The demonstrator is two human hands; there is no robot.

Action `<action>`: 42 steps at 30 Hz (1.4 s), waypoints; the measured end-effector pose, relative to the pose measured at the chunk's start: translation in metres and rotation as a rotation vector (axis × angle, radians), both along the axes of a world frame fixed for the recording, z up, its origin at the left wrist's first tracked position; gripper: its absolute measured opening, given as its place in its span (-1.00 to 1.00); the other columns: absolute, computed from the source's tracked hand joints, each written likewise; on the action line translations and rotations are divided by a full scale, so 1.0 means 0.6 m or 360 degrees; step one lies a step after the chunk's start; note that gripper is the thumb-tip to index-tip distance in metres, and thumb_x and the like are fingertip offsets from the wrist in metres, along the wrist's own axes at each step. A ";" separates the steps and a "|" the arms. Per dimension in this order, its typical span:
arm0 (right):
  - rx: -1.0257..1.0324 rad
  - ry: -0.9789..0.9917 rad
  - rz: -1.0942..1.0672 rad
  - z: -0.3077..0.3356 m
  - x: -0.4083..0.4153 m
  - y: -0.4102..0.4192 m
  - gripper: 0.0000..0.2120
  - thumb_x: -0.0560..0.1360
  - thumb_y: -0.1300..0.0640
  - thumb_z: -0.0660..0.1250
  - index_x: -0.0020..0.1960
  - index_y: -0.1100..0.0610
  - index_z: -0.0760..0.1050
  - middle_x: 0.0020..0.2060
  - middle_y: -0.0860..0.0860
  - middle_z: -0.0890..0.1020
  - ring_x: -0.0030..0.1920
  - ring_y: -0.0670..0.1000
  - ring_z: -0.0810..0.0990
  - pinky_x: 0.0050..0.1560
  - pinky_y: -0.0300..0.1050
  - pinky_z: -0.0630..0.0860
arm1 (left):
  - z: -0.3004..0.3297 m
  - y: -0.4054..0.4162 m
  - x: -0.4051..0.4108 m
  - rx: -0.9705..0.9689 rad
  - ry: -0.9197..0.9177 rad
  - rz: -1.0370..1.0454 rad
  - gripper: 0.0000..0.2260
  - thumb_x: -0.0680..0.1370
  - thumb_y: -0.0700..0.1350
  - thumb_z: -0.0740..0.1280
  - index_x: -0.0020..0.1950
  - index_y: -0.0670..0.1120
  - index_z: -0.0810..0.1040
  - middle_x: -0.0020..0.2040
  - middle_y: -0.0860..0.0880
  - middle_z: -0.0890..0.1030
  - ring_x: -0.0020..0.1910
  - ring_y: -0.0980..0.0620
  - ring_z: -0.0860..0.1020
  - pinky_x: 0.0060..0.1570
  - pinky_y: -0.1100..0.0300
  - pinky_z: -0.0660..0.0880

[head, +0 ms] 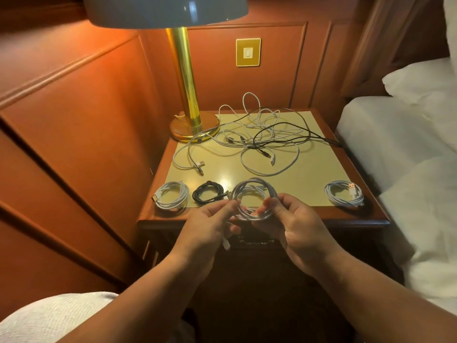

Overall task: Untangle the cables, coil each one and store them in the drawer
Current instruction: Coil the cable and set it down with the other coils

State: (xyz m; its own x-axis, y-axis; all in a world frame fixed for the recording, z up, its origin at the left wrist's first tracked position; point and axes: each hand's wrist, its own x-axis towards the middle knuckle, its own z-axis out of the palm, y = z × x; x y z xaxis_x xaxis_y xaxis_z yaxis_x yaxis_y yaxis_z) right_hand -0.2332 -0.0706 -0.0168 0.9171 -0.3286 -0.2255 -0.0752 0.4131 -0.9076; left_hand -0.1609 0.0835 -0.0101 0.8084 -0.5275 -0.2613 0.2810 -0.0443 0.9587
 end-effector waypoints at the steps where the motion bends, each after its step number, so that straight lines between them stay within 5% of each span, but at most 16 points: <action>1: 0.0016 0.0061 0.0019 -0.001 0.001 0.000 -0.79 0.57 0.12 0.22 0.01 0.24 0.54 -0.04 0.18 0.68 0.10 0.18 0.65 0.03 0.00 0.63 | -0.001 0.001 0.000 0.0031 -0.0029 0.0012 -0.76 0.59 0.00 0.31 0.05 -0.07 0.72 0.01 -0.08 0.71 -0.34 0.16 0.51 -0.19 0.22 0.45; 5: 0.0040 0.0159 0.0092 -0.001 0.002 -0.001 -0.80 0.65 0.19 0.15 0.08 0.24 0.53 -0.01 0.18 0.67 0.09 0.16 0.66 0.00 -0.04 0.64 | -0.002 -0.001 -0.001 0.0068 -0.0087 0.0012 -0.76 0.62 0.00 0.26 0.10 -0.02 0.70 0.02 -0.14 0.68 -0.34 0.12 0.46 -0.18 0.12 0.43; 9: -0.0282 0.0251 0.0274 -0.003 0.003 -0.008 -0.70 0.61 0.32 0.21 0.28 0.06 0.43 0.04 0.16 0.66 0.06 0.12 0.68 0.07 0.04 0.65 | 0.003 -0.002 -0.003 0.0042 -0.0301 -0.0065 -0.78 0.66 -0.08 0.21 0.05 0.01 0.66 -0.32 0.04 0.62 -0.33 0.00 0.44 -0.31 0.22 0.39; 12: -0.0546 0.0269 0.0309 0.000 0.000 -0.012 -0.59 0.58 0.40 0.16 0.28 -0.01 0.44 0.03 0.17 0.64 0.03 0.10 0.67 0.20 0.16 0.58 | -0.002 -0.002 -0.005 0.0163 -0.0567 -0.0203 -0.78 0.68 -0.14 0.20 0.04 0.12 0.60 -0.40 0.17 0.57 -0.43 0.20 0.44 -0.41 0.37 0.35; 15: -0.0233 0.0341 0.0337 0.003 0.004 -0.017 -0.65 0.54 0.41 0.13 0.20 0.15 0.51 -0.12 0.22 0.57 -0.13 0.13 0.59 0.13 0.14 0.59 | 0.002 -0.001 -0.006 0.0241 -0.0692 -0.0273 -0.74 0.69 -0.18 0.18 0.07 0.14 0.59 -0.30 0.25 0.61 -0.32 0.29 0.52 -0.33 0.45 0.39; 19: 0.0056 0.0289 0.0540 0.010 0.014 -0.017 -0.66 0.43 0.06 0.43 0.10 0.26 0.57 -0.17 0.14 0.49 -0.21 0.06 0.48 -0.14 -0.11 0.50 | 0.003 0.001 -0.005 0.0196 -0.0468 -0.0332 -0.74 0.70 -0.14 0.17 0.17 0.02 0.64 -0.01 -0.19 0.63 -0.19 0.09 0.53 -0.18 0.29 0.47; 21: -0.0003 0.0272 0.0567 0.011 0.013 -0.015 -0.58 0.53 -0.05 0.38 0.14 0.30 0.56 -0.12 0.20 0.50 -0.21 0.07 0.48 -0.20 -0.14 0.48 | -0.002 0.002 0.001 0.0121 -0.0300 -0.0345 -0.74 0.70 -0.11 0.18 0.19 -0.04 0.66 0.04 -0.27 0.64 -0.05 -0.20 0.57 0.00 0.05 0.53; 23: -0.0087 0.0251 0.0556 0.011 0.010 -0.016 -0.58 0.61 -0.07 0.25 0.20 0.27 0.57 -0.08 0.21 0.57 -0.26 0.02 0.49 -0.25 -0.19 0.49 | -0.006 0.004 0.008 0.0058 -0.0169 -0.0379 -0.74 0.67 -0.08 0.21 0.20 -0.07 0.67 0.08 -0.23 0.67 0.11 -0.25 0.59 0.19 -0.14 0.49; 26: -0.0093 0.0172 0.0540 0.009 0.008 -0.014 -0.62 0.61 -0.03 0.18 0.21 0.21 0.58 -0.07 0.17 0.66 -0.32 -0.01 0.50 -0.31 -0.21 0.51 | -0.005 0.005 0.018 -0.0073 -0.0025 -0.0333 -0.75 0.66 -0.17 0.23 0.27 -0.13 0.63 0.16 -0.14 0.68 0.16 -0.07 0.63 0.15 0.00 0.49; 30: -0.0023 0.0116 0.0442 0.007 0.009 -0.011 -0.69 0.63 0.06 0.16 0.20 0.19 0.57 -0.05 0.10 0.70 -0.34 -0.03 0.46 -0.36 -0.25 0.49 | -0.011 0.003 0.031 -0.0304 0.0357 -0.0196 -0.72 0.48 -0.17 0.46 0.16 -0.22 0.59 0.05 -0.19 0.66 -0.03 -0.09 0.64 -0.04 0.07 0.50; 33: 0.0026 0.0079 0.0366 0.008 0.008 -0.009 -0.71 0.63 0.08 0.16 0.17 0.20 0.57 -0.05 0.07 0.69 -0.35 -0.08 0.50 -0.35 -0.28 0.48 | -0.012 0.005 0.034 -0.0379 0.0447 -0.0272 -0.68 0.43 -0.13 0.44 0.12 -0.26 0.60 -0.02 -0.17 0.61 -0.08 -0.08 0.55 -0.03 0.04 0.46; 37: -0.0026 0.0037 0.0325 0.007 0.010 -0.008 -0.68 0.61 0.03 0.17 0.20 0.22 0.53 0.07 0.20 0.63 -0.21 0.06 0.47 -0.22 -0.16 0.54 | -0.013 0.010 0.040 -0.0399 0.0373 -0.0329 -0.63 0.49 -0.15 0.39 0.23 -0.33 0.59 0.06 -0.22 0.60 0.04 -0.17 0.51 0.00 0.03 0.48; 42: -0.0097 -0.0041 0.0333 0.005 0.009 -0.008 -0.63 0.55 0.00 0.20 0.23 0.20 0.49 0.09 0.17 0.66 0.02 0.25 0.55 -0.11 -0.06 0.58 | -0.012 0.011 0.044 -0.0313 0.0394 -0.0312 -0.76 0.42 -0.15 0.45 0.06 -0.19 0.67 0.03 -0.18 0.63 0.03 -0.15 0.57 0.11 -0.06 0.44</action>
